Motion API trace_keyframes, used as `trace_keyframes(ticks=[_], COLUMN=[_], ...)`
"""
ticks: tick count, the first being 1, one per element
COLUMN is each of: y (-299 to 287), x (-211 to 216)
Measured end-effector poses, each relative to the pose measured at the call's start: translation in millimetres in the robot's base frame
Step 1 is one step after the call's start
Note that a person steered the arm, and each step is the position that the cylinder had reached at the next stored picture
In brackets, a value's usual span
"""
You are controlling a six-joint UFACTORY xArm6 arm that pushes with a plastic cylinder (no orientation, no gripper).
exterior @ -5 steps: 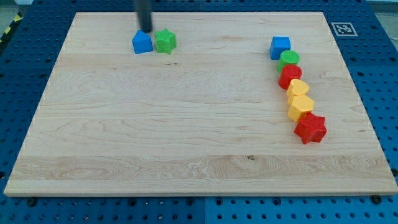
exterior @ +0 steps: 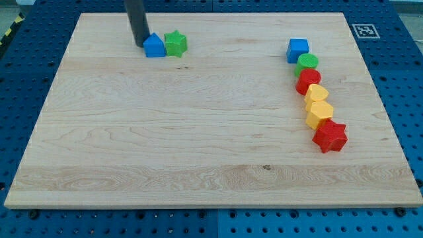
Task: Place the green star above the blue cube
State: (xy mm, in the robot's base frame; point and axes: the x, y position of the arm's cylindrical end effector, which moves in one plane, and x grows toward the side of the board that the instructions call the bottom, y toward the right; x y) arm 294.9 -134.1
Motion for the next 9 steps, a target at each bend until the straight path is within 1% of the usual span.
trace_keyframes(ticks=[3,6,7,8,9], y=[94.4,158.6,160.3,150.1,149.9], x=[16.9,18.1,17.6,1.4,-26.2])
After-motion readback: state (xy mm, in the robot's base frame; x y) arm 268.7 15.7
